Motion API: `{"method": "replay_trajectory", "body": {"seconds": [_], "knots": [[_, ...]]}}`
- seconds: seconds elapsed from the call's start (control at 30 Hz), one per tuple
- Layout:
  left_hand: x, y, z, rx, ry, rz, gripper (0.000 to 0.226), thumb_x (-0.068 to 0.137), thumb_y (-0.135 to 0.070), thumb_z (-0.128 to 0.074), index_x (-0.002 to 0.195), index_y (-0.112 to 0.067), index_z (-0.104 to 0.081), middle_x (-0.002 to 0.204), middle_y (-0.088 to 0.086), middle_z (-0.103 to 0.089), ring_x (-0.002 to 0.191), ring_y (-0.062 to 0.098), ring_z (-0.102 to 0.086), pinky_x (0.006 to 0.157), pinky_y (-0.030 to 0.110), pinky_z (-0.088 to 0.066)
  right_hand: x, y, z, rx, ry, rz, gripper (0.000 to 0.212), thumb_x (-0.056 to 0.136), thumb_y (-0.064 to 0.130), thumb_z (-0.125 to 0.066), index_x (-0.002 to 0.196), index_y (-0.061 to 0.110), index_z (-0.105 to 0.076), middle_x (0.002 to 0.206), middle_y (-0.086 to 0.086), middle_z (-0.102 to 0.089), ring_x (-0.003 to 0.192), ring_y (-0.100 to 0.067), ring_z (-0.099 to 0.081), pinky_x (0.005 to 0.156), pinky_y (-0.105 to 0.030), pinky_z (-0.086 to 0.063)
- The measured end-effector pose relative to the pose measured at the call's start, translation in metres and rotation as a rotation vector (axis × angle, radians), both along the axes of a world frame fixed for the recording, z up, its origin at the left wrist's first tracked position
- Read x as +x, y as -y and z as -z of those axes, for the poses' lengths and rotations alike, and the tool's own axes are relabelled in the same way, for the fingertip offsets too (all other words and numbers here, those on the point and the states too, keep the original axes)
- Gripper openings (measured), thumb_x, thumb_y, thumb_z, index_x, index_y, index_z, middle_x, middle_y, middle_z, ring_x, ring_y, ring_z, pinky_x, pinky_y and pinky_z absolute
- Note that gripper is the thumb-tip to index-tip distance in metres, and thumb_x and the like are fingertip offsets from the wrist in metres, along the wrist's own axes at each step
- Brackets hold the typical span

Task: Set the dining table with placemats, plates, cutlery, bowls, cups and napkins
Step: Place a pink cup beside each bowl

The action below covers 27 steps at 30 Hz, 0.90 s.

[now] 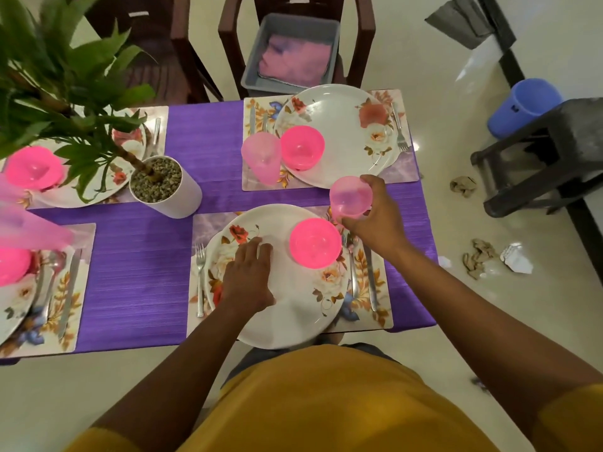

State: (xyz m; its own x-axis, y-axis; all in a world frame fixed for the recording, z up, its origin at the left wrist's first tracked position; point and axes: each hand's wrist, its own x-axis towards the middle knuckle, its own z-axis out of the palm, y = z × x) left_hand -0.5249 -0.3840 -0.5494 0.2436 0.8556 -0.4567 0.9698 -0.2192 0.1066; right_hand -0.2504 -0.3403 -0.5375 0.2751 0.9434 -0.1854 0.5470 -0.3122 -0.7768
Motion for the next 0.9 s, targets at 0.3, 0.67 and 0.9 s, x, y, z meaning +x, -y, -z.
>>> {"method": "replay_trajectory", "body": {"seconds": [0.3, 0.67, 0.9], "knots": [[-0.002, -0.001, 0.003, 0.004, -0.002, 0.01, 0.12, 0.062, -0.054, -0.094, 0.153, -0.023, -0.023, 0.168, 0.007, -0.018, 0.153, 0.034, -0.024, 0.115, 0.053, -0.044, 0.0, 0.002, -0.004, -0.031, -0.007, -0.031, 0.101, 0.072, 0.032, -0.094, 0.151, 0.03, -0.032, 0.145, -0.002, -0.05, 0.125, -0.027, -0.054, 0.09, -0.038, -0.055], [0.001, -0.012, -0.011, -0.069, -0.04, 0.015, 0.112, 0.067, -0.041, -0.095, 0.155, -0.02, -0.03, 0.168, 0.005, -0.023, 0.152, 0.032, -0.029, 0.107, 0.051, -0.05, 0.017, 0.03, -0.021, -0.04, -0.128, -0.036, 0.121, 0.066, 0.03, -0.097, 0.158, 0.029, -0.02, 0.153, -0.004, -0.044, 0.133, -0.026, -0.05, 0.098, -0.045, -0.053], [0.001, 0.005, -0.037, 0.122, 0.296, -0.24, 0.067, 0.083, -0.025, -0.085, 0.142, -0.022, -0.054, 0.144, 0.003, -0.06, 0.123, 0.026, -0.061, 0.102, 0.049, -0.054, 0.03, 0.056, -0.037, 0.001, -0.191, -0.034, 0.102, 0.075, 0.028, -0.091, 0.155, 0.032, -0.028, 0.147, 0.001, -0.047, 0.128, -0.018, -0.052, 0.099, -0.048, -0.054]]}}
